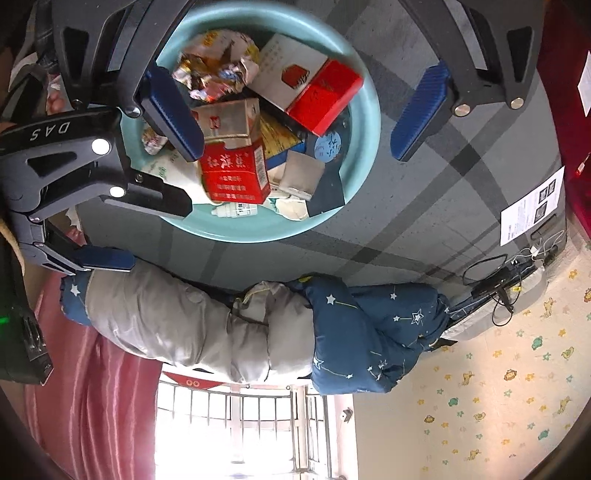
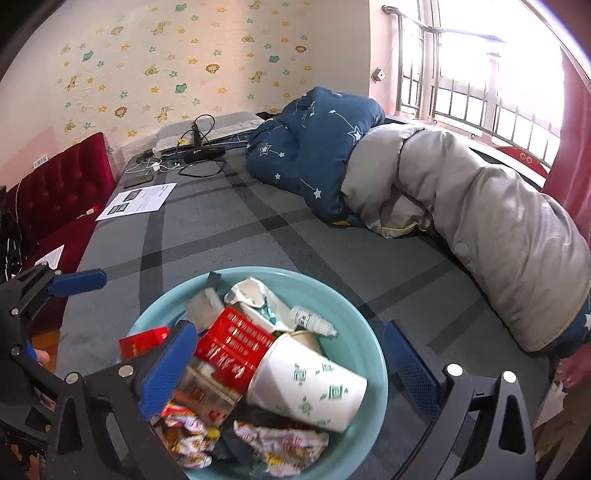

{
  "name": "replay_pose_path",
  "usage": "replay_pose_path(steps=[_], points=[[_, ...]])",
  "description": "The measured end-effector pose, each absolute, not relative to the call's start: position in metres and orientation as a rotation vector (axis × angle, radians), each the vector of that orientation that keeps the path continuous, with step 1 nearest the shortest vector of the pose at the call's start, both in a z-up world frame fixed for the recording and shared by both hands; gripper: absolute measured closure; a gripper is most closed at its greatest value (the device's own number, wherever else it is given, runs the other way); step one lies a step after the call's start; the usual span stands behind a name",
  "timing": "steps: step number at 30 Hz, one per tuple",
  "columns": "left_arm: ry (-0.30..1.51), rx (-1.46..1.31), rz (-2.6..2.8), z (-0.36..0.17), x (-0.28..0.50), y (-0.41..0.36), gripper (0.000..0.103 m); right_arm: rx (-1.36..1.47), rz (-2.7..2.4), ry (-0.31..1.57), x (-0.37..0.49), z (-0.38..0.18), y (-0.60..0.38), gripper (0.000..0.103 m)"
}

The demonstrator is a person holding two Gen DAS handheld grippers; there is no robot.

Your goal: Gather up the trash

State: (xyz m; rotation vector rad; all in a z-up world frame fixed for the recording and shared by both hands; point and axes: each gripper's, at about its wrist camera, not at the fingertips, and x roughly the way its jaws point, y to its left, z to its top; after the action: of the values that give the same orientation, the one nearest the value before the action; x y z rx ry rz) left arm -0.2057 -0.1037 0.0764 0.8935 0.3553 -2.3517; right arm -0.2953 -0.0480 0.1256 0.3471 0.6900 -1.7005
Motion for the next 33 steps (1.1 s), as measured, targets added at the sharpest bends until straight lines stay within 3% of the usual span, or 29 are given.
replay_pose_path(steps=[12,33], points=[[0.33,0.826,-2.342,0.101,-0.171,-0.066,0.0,0.349,-1.723,0.669,-0.269,0.144,0.005,0.0],[0.368,0.719,-2.282,0.085,-0.117,0.001,0.0,0.352,-1.796,0.641,-0.24,0.126,0.093,0.0]])
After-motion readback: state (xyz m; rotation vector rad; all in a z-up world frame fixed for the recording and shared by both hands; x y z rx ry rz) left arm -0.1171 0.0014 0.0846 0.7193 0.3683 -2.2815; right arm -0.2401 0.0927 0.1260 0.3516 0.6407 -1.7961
